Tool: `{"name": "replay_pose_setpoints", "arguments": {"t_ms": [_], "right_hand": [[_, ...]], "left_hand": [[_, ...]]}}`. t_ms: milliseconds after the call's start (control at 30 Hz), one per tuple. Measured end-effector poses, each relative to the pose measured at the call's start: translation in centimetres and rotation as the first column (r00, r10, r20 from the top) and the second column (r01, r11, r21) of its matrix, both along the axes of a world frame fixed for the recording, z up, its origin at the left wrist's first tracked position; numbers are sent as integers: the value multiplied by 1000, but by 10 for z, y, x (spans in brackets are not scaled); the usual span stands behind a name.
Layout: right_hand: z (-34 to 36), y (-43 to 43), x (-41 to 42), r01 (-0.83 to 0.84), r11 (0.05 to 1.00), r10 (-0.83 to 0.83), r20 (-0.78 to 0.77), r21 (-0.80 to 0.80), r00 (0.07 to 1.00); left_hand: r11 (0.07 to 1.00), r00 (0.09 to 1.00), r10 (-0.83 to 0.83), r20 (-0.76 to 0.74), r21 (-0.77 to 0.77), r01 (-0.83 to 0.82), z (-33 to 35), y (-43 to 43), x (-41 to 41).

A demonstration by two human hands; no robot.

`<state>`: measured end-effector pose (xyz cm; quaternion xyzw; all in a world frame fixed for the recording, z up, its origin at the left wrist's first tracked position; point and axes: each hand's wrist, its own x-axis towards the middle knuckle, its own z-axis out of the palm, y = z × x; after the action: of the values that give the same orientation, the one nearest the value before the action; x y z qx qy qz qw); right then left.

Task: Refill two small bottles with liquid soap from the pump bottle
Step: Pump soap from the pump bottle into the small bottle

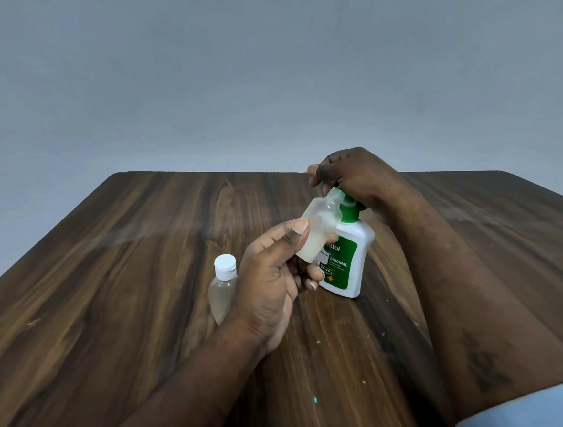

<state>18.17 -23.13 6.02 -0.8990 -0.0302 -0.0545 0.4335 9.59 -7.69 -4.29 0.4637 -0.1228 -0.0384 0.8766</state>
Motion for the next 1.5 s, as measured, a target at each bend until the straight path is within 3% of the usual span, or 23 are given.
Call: {"name": "replay_pose_setpoints", "arguments": {"t_ms": [333,600,1500], "right_hand": [[0,-1,1,6,1000,-6,-2,-13,1000],[-1,-2,2,2,997,-1,-21,75,1000],[-5,-4,2,-34,997,36,-20,64,999]], "left_hand": [[1000,1000,2,3,22,-2,-4,1,4],[1000,1000,2,0,10,-2,1,2,-1],[1000,1000,12,7,26,-12,-4,0,3]]}}
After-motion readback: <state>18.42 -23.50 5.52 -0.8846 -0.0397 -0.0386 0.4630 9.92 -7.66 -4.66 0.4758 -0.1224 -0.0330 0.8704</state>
